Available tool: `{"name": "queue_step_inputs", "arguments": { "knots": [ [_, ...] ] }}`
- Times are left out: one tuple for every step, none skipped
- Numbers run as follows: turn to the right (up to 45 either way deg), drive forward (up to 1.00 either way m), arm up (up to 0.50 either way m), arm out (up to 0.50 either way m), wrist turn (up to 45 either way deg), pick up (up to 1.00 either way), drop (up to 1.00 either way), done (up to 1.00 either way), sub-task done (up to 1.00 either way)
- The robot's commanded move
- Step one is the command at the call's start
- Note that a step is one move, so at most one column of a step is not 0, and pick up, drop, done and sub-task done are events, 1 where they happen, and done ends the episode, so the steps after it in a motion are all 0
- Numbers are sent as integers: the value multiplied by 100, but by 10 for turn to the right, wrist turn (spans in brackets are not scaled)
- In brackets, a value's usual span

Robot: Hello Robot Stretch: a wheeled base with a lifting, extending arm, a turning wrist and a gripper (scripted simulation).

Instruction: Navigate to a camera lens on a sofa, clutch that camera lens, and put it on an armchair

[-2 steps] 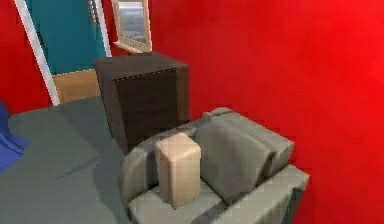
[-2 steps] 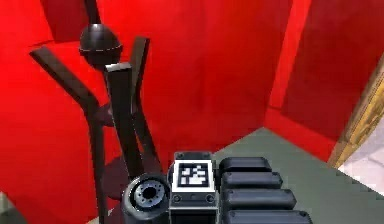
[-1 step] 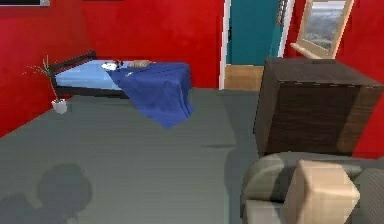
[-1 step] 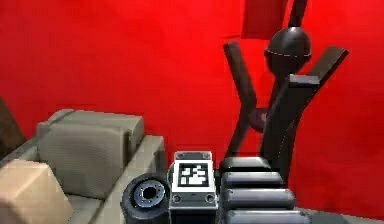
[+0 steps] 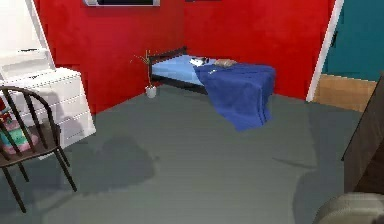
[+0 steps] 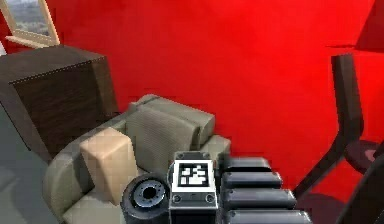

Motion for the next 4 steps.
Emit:
{"name": "queue_step_inputs", "arguments": {
  "knots": [
    [0, 0, 0, 48, 0, 0, 0, 0, 0],
    [0, 0, 0, 0, 390, 0, 0, 0, 0],
    [0, 0, -46, 0, 0, 0, 0, 0, 0],
    [0, 0, -32, 0, 0, 0, 0, 0, 0]
  ]
}}
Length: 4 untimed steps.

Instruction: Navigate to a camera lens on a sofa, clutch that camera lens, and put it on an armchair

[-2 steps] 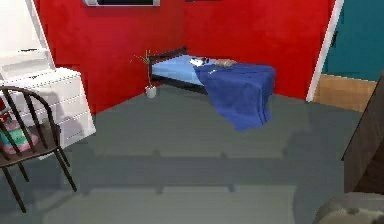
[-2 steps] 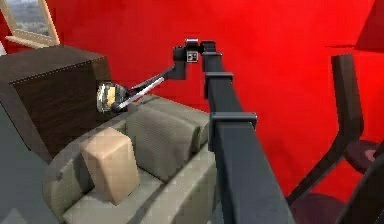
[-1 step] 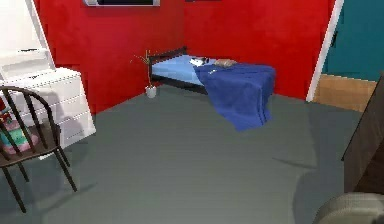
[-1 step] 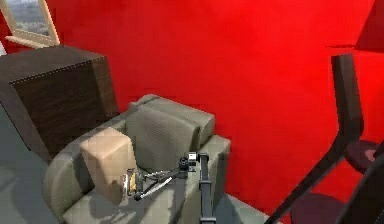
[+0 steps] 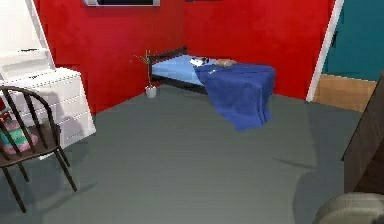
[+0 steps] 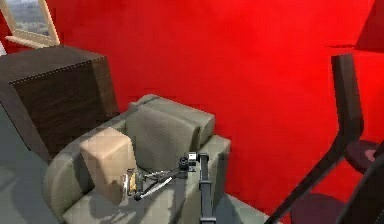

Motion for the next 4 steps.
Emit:
{"name": "queue_step_inputs", "arguments": {
  "knots": [
    [0, 0, 0, 0, 0, 0, 100, 0, 0],
    [0, 0, 10, 0, 0, 0, 0, 0, 0],
    [0, 0, 0, -8, 0, 0, 0, 0, 0],
    [0, 0, 0, 0, 0, 0, 0, 100, 0]
  ]
}}
